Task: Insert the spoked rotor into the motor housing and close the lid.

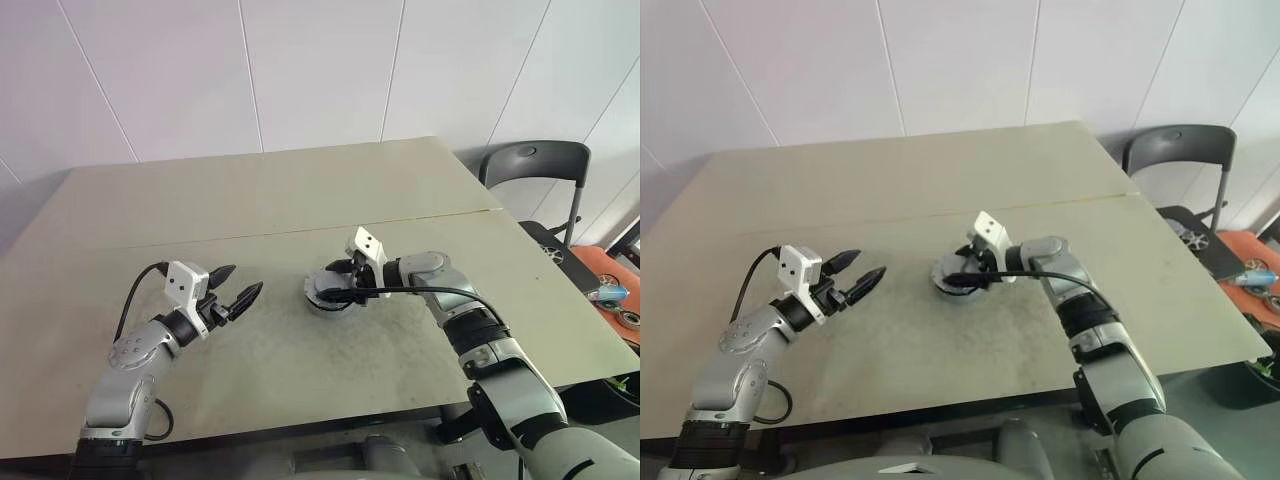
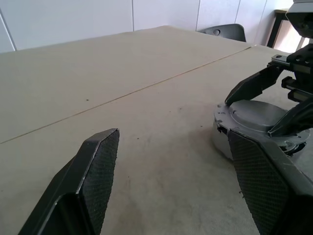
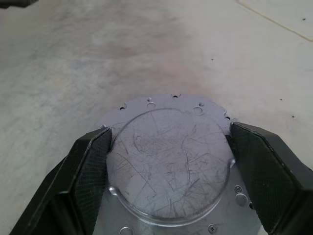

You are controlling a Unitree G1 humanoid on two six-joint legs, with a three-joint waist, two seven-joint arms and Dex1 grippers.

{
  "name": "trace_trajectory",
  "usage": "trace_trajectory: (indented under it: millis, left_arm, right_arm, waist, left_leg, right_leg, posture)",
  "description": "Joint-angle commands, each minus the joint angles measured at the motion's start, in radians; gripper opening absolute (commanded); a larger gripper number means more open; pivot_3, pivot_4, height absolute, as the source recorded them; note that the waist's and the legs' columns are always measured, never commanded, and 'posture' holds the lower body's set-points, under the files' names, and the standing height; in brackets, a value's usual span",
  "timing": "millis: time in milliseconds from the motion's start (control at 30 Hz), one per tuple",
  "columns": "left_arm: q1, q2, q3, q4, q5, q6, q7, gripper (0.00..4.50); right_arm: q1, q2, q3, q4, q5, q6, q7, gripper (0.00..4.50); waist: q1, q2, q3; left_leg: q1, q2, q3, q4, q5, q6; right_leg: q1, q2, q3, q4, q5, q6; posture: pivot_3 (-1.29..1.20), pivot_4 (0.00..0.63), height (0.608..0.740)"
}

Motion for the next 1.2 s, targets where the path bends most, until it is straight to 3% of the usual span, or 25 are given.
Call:
trace_trajectory:
  millis: [33, 233, 500, 900, 1200]
  left_arm:
    - [-0.009, 0.008, 0.024, -0.038, -0.005, -0.005, 0.004, 3.74]
    - [-0.006, 0.007, 0.024, -0.045, -0.007, 0.0, 0.006, 3.74]
    - [-0.008, 0.007, 0.022, -0.046, -0.008, 0.006, 0.006, 3.74]
    - [-0.009, 0.006, 0.025, -0.045, -0.008, 0.009, 0.004, 3.74]
    - [-0.009, 0.006, 0.027, -0.043, -0.011, 0.007, -0.001, 3.74]
  right_arm:
    - [-0.037, 0.018, -0.063, -0.028, 0.075, 0.039, 0.013, 3.55]
    - [-0.003, -0.038, -0.001, -0.066, 0.046, 0.037, 0.098, 3.55]
    - [-0.015, -0.027, 0.005, -0.028, 0.004, -0.019, 0.027, 3.55]
    - [0.013, -0.057, 0.059, -0.037, -0.02, -0.017, 0.079, 3.55]
    - [0.016, -0.045, 0.047, -0.02, -0.041, -0.047, 0.022, 3.55]
  waist:
    - [0.001, 0.0, 0.0]
    - [0.001, 0.0, 0.0]
    - [0.001, 0.0, 0.0]
    - [0.002, 0.0, 0.0]
    - [0.002, 0.0, 0.0]
  left_leg:
    - [0.0, 0.0, 0.0, 0.0, 0.0, 0.0]
    - [-0.001, 0.0, 0.0, 0.0, 0.0, 0.0]
    - [-0.001, 0.0, 0.0, 0.0, 0.0, 0.0]
    - [0.0, 0.0, 0.0, 0.0, 0.0, 0.0]
    - [0.0, 0.0, 0.0, 0.0, 0.0, 0.0]
  right_leg:
    - [0.0, 0.0, 0.0, 0.0, 0.0, 0.0]
    - [-0.001, 0.0, 0.0, 0.0, 0.0, 0.0]
    - [-0.001, 0.0, 0.0, 0.0, 0.0, 0.0]
    - [0.0, 0.0, 0.0, 0.0, 0.0, 0.0]
    - [0.0, 0.0, 0.0, 0.0, 0.0, 0.0]
  posture:
    - [0.0, 0.0, 0.74]
    - [0.0, 0.0, 0.74]
    - [0.0, 0.0, 0.74]
    - [0.0, 0.0, 0.74]
    - [0.0, 0.0, 0.74]
